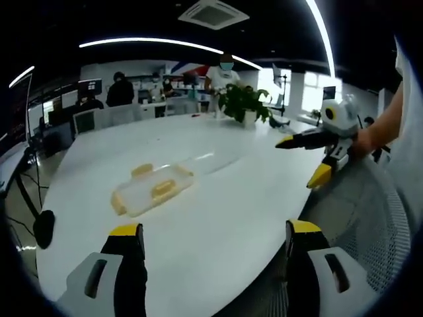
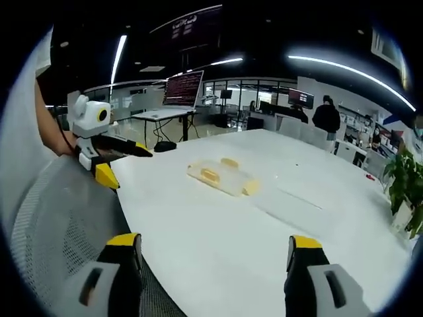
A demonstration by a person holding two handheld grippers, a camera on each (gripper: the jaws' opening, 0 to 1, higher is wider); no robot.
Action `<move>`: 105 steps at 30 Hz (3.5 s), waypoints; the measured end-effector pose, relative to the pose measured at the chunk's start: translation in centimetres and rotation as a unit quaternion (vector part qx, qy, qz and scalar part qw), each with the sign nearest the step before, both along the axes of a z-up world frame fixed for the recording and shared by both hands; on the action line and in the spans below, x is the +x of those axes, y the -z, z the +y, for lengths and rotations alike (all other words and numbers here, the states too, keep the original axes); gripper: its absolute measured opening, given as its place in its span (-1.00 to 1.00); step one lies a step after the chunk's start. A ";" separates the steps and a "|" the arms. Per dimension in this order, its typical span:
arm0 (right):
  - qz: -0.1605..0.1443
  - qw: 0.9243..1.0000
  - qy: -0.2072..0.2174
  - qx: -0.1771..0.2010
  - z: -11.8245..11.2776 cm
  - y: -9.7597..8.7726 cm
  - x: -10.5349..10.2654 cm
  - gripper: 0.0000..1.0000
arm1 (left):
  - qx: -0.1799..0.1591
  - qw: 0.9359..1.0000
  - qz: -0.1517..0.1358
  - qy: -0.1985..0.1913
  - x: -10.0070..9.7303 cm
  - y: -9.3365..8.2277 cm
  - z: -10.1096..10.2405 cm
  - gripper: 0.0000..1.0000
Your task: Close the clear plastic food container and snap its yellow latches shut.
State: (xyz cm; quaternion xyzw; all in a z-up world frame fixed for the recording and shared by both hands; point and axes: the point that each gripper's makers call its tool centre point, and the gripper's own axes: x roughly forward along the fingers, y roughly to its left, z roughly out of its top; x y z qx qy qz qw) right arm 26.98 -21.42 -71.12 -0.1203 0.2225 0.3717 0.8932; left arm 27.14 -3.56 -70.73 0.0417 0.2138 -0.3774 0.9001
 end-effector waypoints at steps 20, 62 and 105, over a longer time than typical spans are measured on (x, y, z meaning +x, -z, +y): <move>0.006 0.999 0.015 -0.031 -0.8 1.0 0.3 0.83 | 0.004 1.000 -0.008 0.012 -0.3 -0.1 -0.2 0.70; 0.045 0.999 -0.016 0.016 0.0 0.5 -0.5 0.76 | 0.011 1.000 0.007 0.006 -0.2 0.4 0.1 0.72; 0.055 0.995 -0.075 0.016 2.7 -1.1 3.4 0.47 | 0.069 0.995 -0.019 0.071 3.0 -0.6 1.6 0.60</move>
